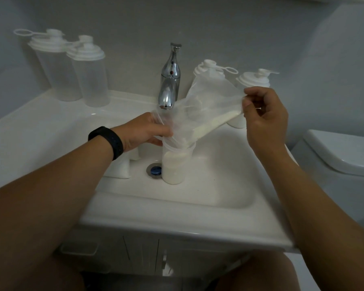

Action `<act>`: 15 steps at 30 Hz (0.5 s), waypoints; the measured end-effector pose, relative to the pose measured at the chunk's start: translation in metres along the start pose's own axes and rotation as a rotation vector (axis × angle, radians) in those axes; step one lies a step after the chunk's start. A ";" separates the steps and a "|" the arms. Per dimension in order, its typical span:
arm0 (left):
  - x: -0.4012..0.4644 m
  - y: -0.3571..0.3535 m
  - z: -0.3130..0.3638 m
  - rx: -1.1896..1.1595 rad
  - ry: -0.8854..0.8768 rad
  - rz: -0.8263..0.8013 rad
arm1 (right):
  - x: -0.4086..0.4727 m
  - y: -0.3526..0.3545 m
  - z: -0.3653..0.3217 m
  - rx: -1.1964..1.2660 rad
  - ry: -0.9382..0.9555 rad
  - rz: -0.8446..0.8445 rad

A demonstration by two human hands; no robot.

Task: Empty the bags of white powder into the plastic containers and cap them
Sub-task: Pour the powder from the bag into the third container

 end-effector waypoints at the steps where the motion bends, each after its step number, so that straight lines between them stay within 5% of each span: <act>1: 0.000 0.000 0.000 -0.001 0.001 0.001 | 0.000 0.000 -0.001 -0.006 0.008 0.003; 15: 0.000 -0.002 -0.001 0.025 0.019 0.007 | -0.004 0.000 -0.007 -0.022 0.047 0.024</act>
Point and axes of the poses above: each hand's wrist, its own x-axis towards the middle knuckle, its own y-axis out of the back of the hand, z = x × y, the point moved 5 cm from there along x, towards the middle knuckle, and after that the axes turned 1 degree about -y, right-handed, at the moved point
